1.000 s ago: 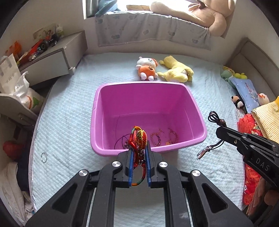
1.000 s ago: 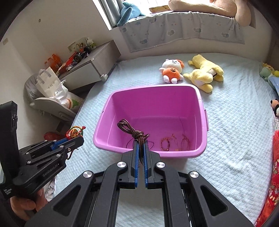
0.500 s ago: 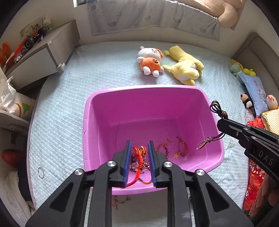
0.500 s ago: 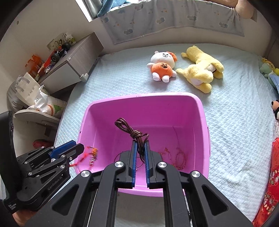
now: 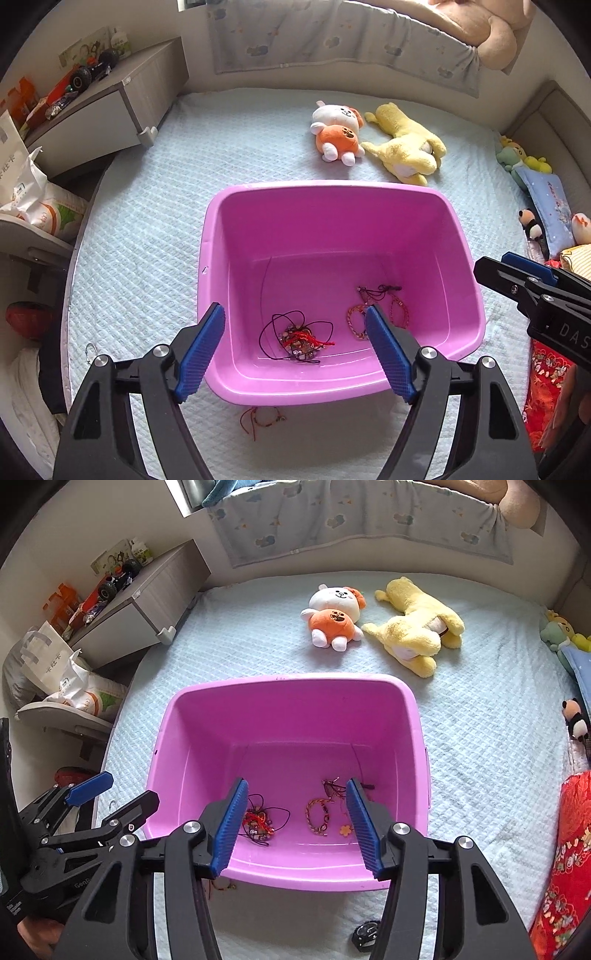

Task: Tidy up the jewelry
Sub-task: 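Withdraw both open tools from the tub toward the black watch and red string bracelet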

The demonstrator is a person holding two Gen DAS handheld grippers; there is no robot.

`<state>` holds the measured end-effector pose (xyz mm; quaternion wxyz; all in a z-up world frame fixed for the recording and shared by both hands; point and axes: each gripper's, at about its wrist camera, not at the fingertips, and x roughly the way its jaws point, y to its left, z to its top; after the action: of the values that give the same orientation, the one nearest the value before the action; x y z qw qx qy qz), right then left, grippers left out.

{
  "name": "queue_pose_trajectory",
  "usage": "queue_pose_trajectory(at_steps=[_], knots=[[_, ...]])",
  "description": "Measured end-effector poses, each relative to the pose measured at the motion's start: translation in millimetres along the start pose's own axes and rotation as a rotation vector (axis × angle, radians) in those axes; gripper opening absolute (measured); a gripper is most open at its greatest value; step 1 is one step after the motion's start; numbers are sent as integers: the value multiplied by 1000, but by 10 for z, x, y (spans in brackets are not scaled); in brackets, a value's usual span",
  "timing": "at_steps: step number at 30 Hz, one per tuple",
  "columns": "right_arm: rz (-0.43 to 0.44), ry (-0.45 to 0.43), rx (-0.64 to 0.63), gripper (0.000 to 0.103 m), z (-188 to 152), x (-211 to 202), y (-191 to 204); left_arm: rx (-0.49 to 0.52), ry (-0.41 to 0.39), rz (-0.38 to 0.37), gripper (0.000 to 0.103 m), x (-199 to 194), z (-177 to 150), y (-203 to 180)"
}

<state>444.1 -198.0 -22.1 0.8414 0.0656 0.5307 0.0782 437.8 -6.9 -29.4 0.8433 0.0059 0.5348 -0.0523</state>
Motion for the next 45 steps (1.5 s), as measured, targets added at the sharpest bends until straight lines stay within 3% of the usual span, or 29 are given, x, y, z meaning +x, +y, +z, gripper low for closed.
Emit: queue_pose_trajectory(at_steps=[11, 22, 30, 45], knots=[[-28, -18, -19, 56, -307, -343, 72, 8, -35, -36, 77, -362, -243, -71], [-32, -18, -29, 66, -785, -681, 211, 9, -44, -58, 82, -703, -771, -24], [-28, 25, 13, 70, -1365, -806, 222, 5, -36, -61, 88, -895, -1252, 77], [-64, 82, 101, 71, -2674, -1051, 92, 52, -41, -71, 91, -1077, -2176, 67]])
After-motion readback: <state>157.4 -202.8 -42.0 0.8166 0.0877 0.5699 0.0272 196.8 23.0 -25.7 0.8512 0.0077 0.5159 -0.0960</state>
